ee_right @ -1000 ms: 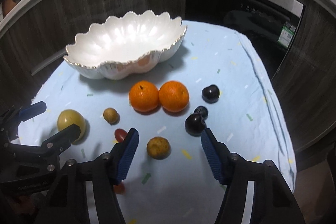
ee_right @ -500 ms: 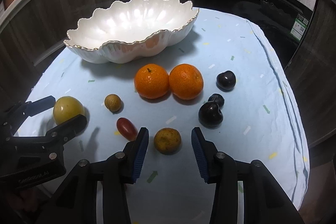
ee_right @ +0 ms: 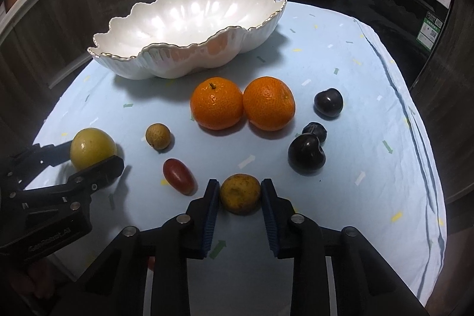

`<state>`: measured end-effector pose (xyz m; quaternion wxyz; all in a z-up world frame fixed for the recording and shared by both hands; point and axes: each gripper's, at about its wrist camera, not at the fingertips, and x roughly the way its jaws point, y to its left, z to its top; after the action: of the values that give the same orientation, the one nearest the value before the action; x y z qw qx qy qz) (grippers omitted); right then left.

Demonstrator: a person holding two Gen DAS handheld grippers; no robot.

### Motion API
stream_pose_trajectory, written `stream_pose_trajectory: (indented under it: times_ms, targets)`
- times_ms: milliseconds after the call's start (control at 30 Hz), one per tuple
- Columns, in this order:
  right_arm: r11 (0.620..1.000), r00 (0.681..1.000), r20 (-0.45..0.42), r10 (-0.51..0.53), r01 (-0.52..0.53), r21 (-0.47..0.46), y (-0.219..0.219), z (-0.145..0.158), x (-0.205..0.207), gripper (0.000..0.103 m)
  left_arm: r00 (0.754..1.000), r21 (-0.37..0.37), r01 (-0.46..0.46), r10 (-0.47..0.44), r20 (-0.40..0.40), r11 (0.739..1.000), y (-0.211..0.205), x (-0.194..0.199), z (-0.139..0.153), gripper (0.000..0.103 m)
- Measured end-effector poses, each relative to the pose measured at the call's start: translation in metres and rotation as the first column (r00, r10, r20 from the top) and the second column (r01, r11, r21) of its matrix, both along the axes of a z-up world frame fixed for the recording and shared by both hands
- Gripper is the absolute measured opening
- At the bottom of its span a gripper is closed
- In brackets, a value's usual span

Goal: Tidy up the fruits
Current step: 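Grasp the large yellow-green fruit with the left tool while the right tool grasps the small brown fruit, then carry both held fruits over the white bowl with both tools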

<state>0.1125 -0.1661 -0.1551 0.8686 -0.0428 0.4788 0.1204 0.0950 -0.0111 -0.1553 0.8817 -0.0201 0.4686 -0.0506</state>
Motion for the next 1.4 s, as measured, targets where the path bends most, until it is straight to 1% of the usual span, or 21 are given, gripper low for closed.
stream_pose_trajectory:
  times_ms: [100, 467, 633, 1033, 1400]
  targets:
    - [1.0, 1.0, -0.002, -0.003, 0.003, 0.009, -0.001, 0.0, 0.0, 0.029, 1.0, -0.002, 0.01, -0.01, 0.009, 1.0, -0.001, -0.001, 0.002, 0.048]
    - [1.0, 1.0, 0.012, -0.009, 0.008, 0.018, -0.002, 0.006, -0.001, 0.029, 1.0, -0.016, 0.009, -0.009, -0.001, 1.0, -0.001, -0.001, 0.004, 0.048]
    - [1.0, 0.999, 0.029, -0.016, 0.015, 0.023, -0.004, 0.013, -0.001, 0.029, 1.0, -0.007, 0.01, -0.01, 0.015, 1.0, -0.002, -0.005, 0.009, 0.047]
    - [1.0, 0.995, 0.095, -0.014, 0.014, 0.004, -0.003, 0.04, -0.007, 0.029, 0.999, 0.003, 0.012, -0.012, 0.045, 1.0, -0.001, -0.012, 0.035, 0.047]
    - [1.0, 0.995, 0.101, -0.016, 0.016, 0.001, -0.001, 0.056, -0.003, 0.029, 0.999, 0.0, 0.009, -0.009, 0.046, 1.0, 0.003, -0.007, 0.049, 0.047]
